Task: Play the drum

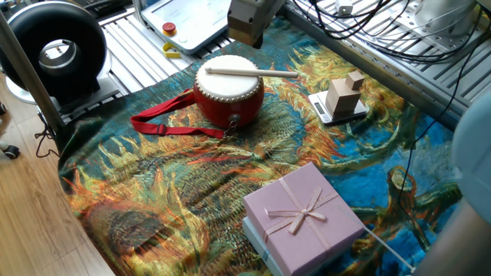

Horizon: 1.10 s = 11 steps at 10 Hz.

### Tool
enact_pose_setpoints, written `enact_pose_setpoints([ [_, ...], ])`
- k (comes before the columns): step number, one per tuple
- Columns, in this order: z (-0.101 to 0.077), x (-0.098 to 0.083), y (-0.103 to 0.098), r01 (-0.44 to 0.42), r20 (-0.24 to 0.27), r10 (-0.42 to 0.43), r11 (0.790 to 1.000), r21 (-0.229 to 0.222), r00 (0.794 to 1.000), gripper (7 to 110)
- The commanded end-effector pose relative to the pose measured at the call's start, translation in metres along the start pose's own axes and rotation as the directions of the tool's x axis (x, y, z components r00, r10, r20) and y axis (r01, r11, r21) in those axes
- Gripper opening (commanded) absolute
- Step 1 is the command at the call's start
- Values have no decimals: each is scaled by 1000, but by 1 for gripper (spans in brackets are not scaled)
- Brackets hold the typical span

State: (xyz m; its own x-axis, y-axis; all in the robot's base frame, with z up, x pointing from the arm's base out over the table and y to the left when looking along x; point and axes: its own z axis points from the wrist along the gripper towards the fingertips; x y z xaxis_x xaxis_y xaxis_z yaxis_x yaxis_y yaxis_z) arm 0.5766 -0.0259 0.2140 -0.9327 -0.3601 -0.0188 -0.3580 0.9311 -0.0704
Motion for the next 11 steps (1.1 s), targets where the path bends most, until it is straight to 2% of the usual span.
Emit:
enact_pose_setpoints([
  [1, 1, 6, 0, 57, -18, -59, 994, -88, 998, 7],
  [3, -3, 3, -19, 80, -30, -82, 994, -78, 996, 7],
  [7, -12, 5, -48, 152, -45, -157, 983, -99, 987, 7],
  [11, 0, 13, -76, 235, -39, -239, 967, -101, 970, 7],
])
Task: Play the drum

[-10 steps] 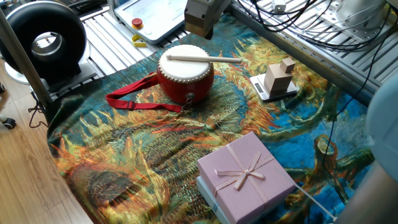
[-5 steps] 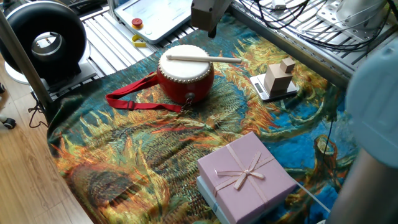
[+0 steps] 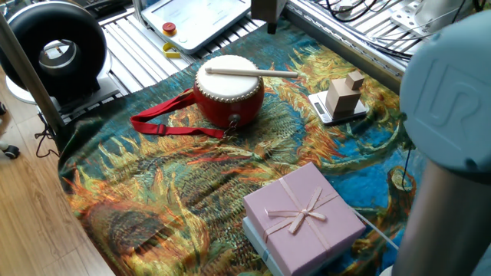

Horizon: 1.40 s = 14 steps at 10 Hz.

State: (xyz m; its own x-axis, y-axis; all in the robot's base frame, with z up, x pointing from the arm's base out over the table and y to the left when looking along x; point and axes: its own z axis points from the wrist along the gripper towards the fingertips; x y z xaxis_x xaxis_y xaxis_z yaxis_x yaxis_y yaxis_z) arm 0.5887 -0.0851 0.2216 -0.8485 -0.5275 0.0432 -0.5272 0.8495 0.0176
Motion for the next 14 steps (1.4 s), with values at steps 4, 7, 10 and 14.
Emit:
enact_pose_setpoints([
  [4, 11, 7, -23, 84, 29, -84, 996, -15, 996, 7],
  [7, 20, 2, -21, 116, 71, -114, 993, -32, 991, 22],
  [10, 31, 1, -15, 141, 89, -138, 990, -32, 986, 44],
  [14, 49, 2, 0, 110, 80, -109, 994, -10, 991, 44],
])
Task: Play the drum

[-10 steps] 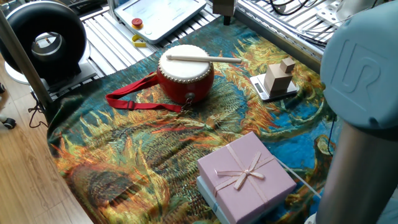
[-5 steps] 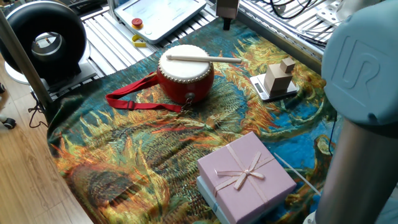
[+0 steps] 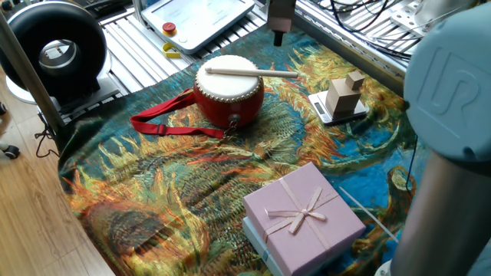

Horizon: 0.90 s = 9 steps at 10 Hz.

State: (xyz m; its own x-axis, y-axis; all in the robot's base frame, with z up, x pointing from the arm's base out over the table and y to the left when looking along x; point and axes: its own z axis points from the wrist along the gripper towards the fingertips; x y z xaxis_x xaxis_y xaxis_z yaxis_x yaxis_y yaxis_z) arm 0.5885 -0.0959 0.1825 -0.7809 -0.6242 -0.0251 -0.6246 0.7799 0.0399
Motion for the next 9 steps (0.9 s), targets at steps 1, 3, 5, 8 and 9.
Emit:
enact_pose_setpoints([
  [1, 13, -3, 9, -2, 19, 2, 1000, 22, 1000, 44],
  [3, 19, -2, 8, 9, 24, -9, 1000, 30, 1000, 44],
  [5, 28, 1, 7, 16, 30, -18, 999, 49, 999, 44],
  [8, 38, 8, 13, 26, 35, -28, 998, 62, 999, 44],
  [9, 41, 9, 18, 24, 41, -26, 998, 60, 999, 44],
])
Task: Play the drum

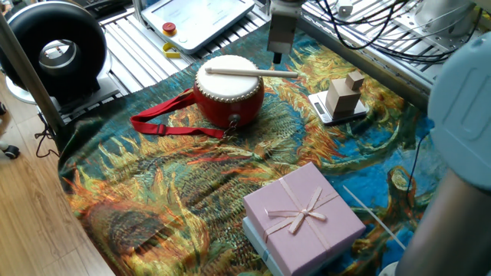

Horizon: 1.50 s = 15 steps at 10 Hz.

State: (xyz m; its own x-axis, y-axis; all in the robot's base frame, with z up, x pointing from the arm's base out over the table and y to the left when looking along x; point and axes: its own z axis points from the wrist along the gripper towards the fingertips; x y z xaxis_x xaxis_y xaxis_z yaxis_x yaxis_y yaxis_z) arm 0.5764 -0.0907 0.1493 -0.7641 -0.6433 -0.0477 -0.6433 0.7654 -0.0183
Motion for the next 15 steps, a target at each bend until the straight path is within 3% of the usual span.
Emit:
enact_pose_setpoints([
  [1, 10, 3, 11, -2, 26, 1, 1000, 1, 1000, 44],
  [4, 22, 7, 12, 3, 40, -4, 1000, 16, 999, 44],
  [10, 30, 18, 7, 2, 19, -3, 999, 39, 1000, 44],
  [15, 30, 23, 12, 9, -3, -9, 1000, 17, 1000, 44],
])
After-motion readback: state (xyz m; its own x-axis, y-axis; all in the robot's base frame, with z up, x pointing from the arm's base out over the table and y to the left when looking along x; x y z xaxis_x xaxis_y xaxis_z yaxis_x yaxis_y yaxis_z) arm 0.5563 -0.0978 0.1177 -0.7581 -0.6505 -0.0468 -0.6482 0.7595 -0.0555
